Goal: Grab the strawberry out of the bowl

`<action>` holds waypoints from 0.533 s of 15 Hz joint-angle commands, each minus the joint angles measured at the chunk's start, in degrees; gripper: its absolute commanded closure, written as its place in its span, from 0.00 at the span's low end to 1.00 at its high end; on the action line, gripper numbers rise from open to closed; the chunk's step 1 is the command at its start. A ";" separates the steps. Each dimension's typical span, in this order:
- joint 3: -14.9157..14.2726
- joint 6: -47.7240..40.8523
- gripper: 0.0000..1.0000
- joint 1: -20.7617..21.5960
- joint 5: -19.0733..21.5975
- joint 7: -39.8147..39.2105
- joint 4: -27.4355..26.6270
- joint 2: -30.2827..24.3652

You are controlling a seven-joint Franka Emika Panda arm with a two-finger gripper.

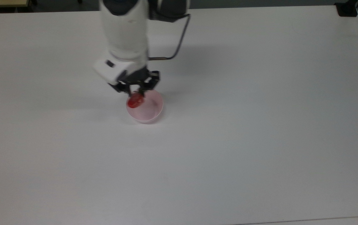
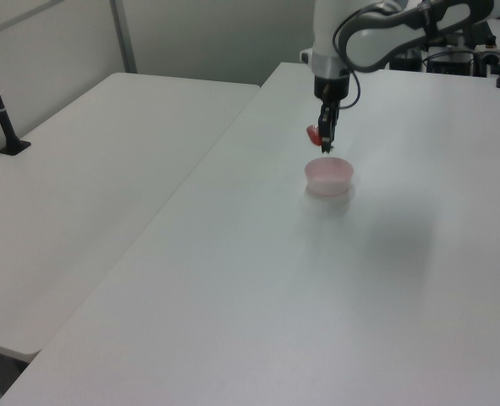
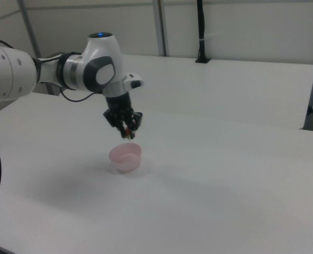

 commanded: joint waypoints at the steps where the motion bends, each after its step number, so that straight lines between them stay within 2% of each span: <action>1: -7.62 -0.44 0.72 -2.49 1.29 -10.32 -0.90 -0.69; 4: -9.67 1.57 0.71 -6.27 1.20 -15.88 -1.25 2.38; 6: -11.95 4.21 0.68 -6.54 1.20 -16.94 -1.25 3.79; 8: -12.05 5.62 0.65 -6.54 1.29 -17.30 -1.34 4.40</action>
